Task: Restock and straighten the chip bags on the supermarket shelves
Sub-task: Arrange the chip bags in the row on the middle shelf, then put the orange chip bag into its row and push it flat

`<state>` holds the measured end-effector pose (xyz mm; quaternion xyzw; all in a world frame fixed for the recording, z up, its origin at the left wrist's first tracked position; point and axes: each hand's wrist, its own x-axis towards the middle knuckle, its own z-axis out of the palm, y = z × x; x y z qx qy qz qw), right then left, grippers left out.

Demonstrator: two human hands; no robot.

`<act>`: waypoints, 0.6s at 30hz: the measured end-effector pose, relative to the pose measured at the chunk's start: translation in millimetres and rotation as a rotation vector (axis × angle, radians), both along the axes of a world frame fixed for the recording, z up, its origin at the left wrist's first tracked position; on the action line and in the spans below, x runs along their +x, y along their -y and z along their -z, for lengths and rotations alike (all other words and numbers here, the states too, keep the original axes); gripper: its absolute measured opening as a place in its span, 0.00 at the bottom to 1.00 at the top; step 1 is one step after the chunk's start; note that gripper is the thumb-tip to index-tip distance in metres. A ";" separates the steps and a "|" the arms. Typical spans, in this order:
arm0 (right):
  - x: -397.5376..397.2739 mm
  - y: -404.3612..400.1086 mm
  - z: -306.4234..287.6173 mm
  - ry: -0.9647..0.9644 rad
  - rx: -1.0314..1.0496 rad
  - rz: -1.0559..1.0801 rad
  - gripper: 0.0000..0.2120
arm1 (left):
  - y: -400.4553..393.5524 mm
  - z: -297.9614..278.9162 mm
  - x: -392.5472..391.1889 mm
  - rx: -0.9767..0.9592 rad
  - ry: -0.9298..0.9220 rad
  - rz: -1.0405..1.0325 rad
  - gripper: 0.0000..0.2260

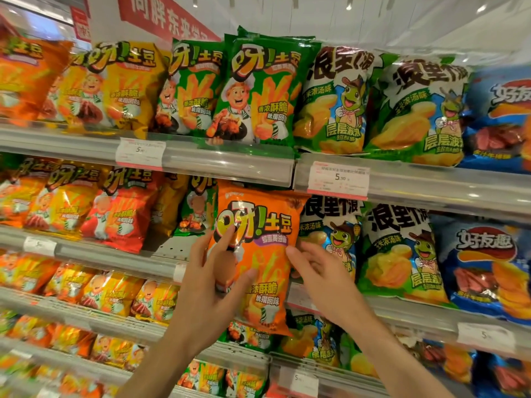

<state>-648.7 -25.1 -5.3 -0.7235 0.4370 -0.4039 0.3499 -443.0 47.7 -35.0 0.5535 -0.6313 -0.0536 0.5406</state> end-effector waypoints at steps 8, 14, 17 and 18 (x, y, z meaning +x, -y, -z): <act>7.1 -5.3 0.0 0.180 0.094 -0.064 0.16 | -5.5 -4.3 -12.7 0.043 -0.143 0.051 0.30; 12.6 -6.6 2.3 0.207 0.149 -0.080 0.16 | -5.4 -11.0 11.0 0.066 -0.332 0.041 0.24; 22.8 -10.4 4.5 0.207 0.156 -0.075 0.16 | -2.1 -9.2 30.5 0.105 -0.355 0.107 0.23; 28.7 -11.9 4.2 0.200 0.158 -0.066 0.16 | -0.8 -7.5 38.5 0.113 -0.367 0.131 0.22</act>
